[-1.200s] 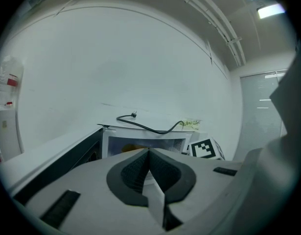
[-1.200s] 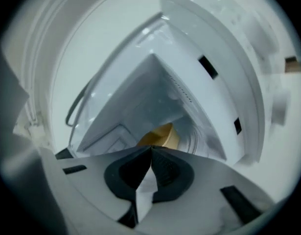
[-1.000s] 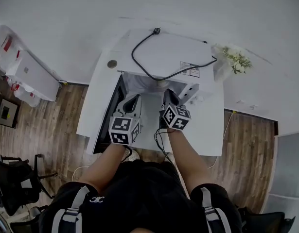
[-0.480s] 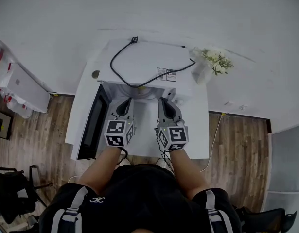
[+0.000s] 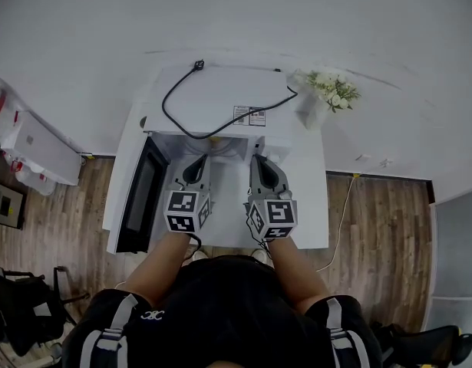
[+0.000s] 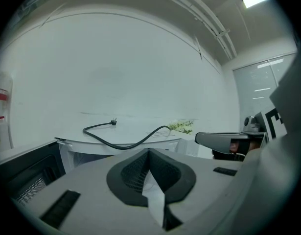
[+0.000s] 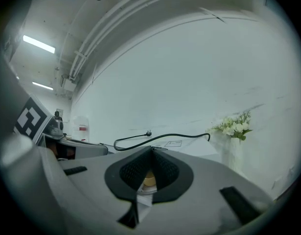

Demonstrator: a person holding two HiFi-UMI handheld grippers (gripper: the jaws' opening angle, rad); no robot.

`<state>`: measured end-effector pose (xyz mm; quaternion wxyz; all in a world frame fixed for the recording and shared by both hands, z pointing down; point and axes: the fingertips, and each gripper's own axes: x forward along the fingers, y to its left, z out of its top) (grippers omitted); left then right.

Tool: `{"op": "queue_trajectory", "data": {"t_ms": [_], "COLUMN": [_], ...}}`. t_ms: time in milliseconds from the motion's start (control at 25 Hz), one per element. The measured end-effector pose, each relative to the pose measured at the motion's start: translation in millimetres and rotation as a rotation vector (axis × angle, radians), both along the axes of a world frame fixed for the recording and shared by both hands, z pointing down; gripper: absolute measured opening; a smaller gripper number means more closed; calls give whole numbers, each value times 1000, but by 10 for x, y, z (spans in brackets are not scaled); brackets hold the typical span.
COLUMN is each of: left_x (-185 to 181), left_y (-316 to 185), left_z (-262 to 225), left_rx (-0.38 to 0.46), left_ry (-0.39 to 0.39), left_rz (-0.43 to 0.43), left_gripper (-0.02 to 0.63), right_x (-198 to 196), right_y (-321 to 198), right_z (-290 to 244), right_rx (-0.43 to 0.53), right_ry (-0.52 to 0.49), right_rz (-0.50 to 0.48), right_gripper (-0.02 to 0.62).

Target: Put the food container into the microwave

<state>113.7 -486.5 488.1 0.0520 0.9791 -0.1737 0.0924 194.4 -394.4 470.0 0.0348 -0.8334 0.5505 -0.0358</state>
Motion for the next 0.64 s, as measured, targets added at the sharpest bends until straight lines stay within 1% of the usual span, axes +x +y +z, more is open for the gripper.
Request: {"op": "queue_trajectory", "data": {"t_ms": [160, 440, 640], "left_x": [9, 15, -7], "left_y": [23, 39, 62], "left_z": [-6, -22, -25], "left_rx": [6, 2, 4], "left_ry": [-6, -4, -6], "left_rz": [-2, -3, -2], "left_gripper": [2, 2, 2], "right_x": [15, -20, -41], "right_y": [27, -13, -6], "right_z": [25, -28, -26], "right_rx": [0, -8, -8], "right_ry": [-15, 25, 18], "right_rz": [-2, -1, 1], "right_gripper": [-5, -3, -3]}}
